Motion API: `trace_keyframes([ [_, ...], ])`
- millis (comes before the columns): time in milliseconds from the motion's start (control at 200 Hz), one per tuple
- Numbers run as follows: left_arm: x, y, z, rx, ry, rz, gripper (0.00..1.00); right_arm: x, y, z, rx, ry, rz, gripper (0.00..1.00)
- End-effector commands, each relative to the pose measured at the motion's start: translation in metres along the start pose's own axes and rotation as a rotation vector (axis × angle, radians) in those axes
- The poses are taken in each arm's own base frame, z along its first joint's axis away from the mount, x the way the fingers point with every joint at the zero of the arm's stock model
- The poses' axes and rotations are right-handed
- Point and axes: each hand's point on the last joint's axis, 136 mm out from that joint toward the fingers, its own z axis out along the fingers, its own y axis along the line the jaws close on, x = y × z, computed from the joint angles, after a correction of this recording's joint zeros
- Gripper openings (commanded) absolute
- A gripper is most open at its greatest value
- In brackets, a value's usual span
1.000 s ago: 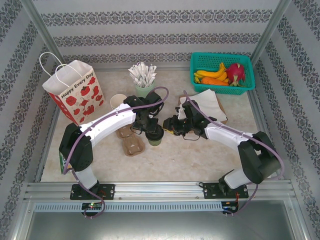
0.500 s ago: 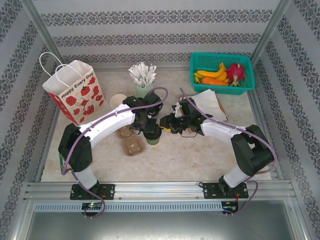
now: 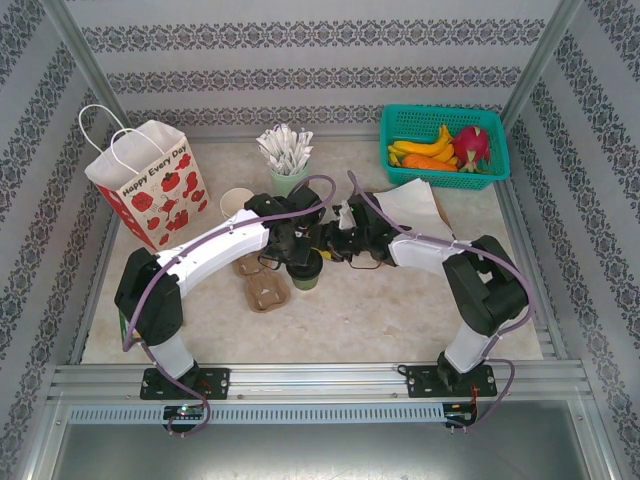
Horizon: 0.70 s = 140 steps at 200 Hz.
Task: Pack the takeout coffee
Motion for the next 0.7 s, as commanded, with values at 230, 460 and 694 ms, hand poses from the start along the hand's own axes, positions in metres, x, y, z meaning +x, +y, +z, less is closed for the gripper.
trace_keyframes([
  [230,0.035,-0.017,0.048,0.014,0.144,0.022,0.00,0.063,-0.069,0.032,0.147,0.204,0.099,0.38],
  [460,0.033,-0.008,0.041,-0.034,0.128,-0.007,0.00,0.043,-0.037,0.023,0.092,0.143,-0.014,0.40],
  [694,0.030,-0.005,0.034,-0.053,0.110,-0.065,0.00,0.024,-0.014,-0.009,0.089,0.000,-0.108,0.44],
])
